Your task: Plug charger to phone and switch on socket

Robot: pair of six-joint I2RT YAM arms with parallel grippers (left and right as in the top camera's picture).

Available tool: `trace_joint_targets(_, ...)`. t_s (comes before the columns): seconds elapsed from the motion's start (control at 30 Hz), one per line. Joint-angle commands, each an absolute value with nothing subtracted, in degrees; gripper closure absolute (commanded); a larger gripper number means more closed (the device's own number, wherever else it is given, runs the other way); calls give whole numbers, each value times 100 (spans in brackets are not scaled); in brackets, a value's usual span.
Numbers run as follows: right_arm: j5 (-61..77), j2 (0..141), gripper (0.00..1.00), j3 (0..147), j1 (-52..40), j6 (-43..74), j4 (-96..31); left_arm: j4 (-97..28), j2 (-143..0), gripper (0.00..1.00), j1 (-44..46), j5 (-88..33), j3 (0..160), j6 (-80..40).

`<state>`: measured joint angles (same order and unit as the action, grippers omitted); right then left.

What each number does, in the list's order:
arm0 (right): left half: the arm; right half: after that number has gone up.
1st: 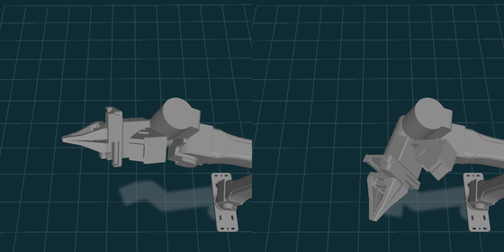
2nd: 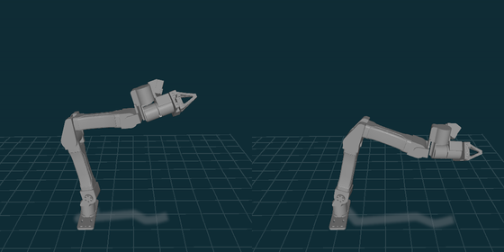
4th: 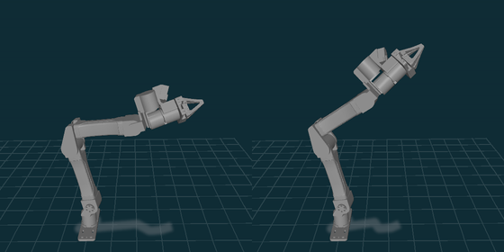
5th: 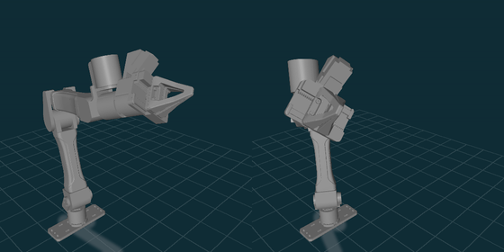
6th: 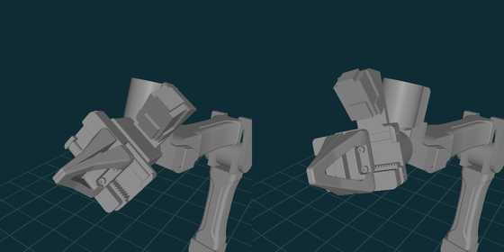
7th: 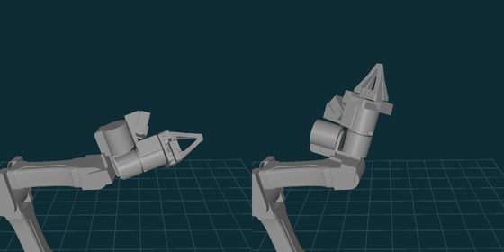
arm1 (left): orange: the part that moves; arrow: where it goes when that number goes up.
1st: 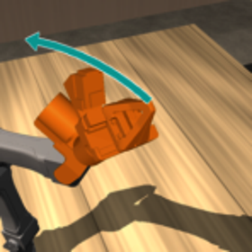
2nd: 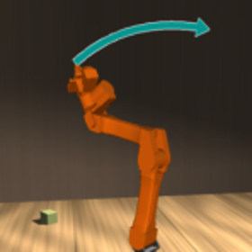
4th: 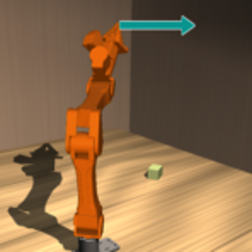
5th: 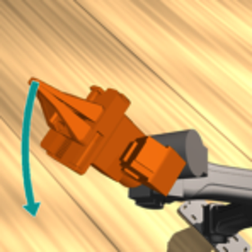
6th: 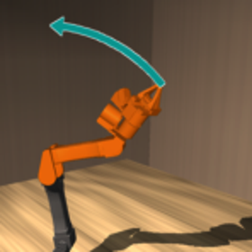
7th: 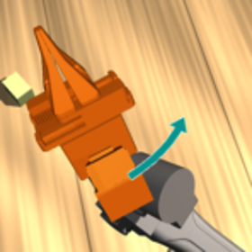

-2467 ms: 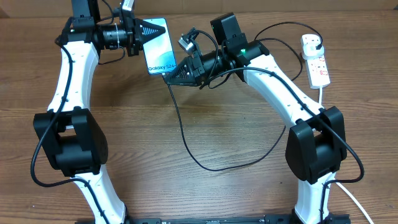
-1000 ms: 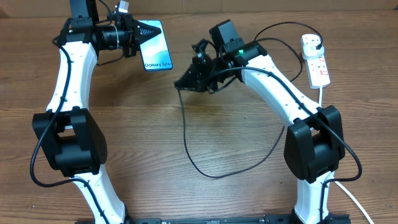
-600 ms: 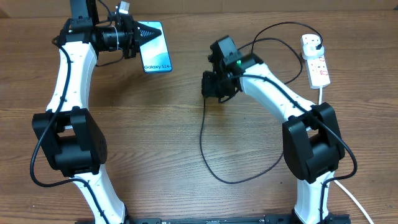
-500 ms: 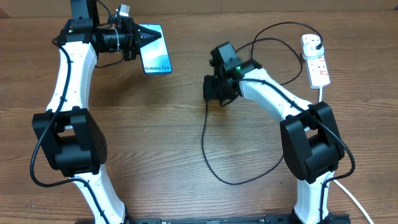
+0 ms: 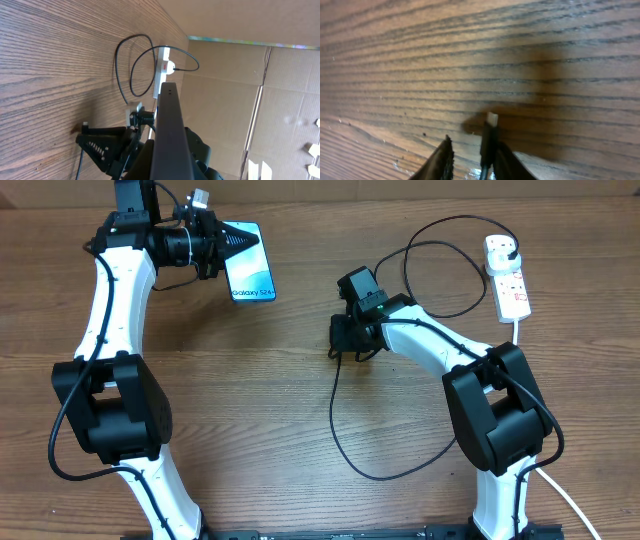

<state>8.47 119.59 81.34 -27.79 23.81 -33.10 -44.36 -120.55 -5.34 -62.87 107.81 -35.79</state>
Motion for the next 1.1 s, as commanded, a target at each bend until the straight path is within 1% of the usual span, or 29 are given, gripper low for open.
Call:
trace_joint_targets(0.0, 757, 11983, 70, 8103, -2797, 2394, -3365, -4462, -11970, 96, -554, -6412, 10805, -3465)
trace_joint_targets(0.07, 775, 11983, 68, 8103, -2797, 2423, -3479, -4501, -11970, 96, -554, -6412, 10803, -3465)
trace_joint_targets(0.27, 1024, 11983, 67, 8103, -2797, 2700, -3815, -4523, -11970, 96, -554, -6412, 10803, -3463)
trace_joint_targets(0.43, 1068, 11983, 67, 8099, -2797, 2827, -3800, -4528, -11970, 96, -554, -6414, 10803, -3463)
trace_joint_targets(0.57, 1020, 11983, 67, 8099, -2797, 2338, -3575, -4545, -11970, 96, -554, -6414, 10803, -3463)
trace_joint_targets(0.63, 622, 11983, 66, 8101, -2797, 2226, -3498, -4571, -11970, 96, -554, -6414, 10803, -3463)
trace_joint_targets(0.77, 276, 11983, 53, 8112, -2797, 2298, -3605, -4652, -11970, 96, -554, -6414, 10803, -3430)
trace_joint_targets(0.8, 156, 11983, 47, 8112, -2797, 2434, -3658, -4652, -11970, 96, -554, -6414, 10803, -3417)
trace_joint_targets(0.9, -19, 11983, 36, 8112, -2797, 2552, -3776, -4650, -11970, 96, -554, -6412, 10805, -3400)
trace_joint_targets(1.07, -23, 11983, 31, 8112, -2797, 2867, -4082, -4652, -11970, 95, -554, -6414, 10803, -3400)
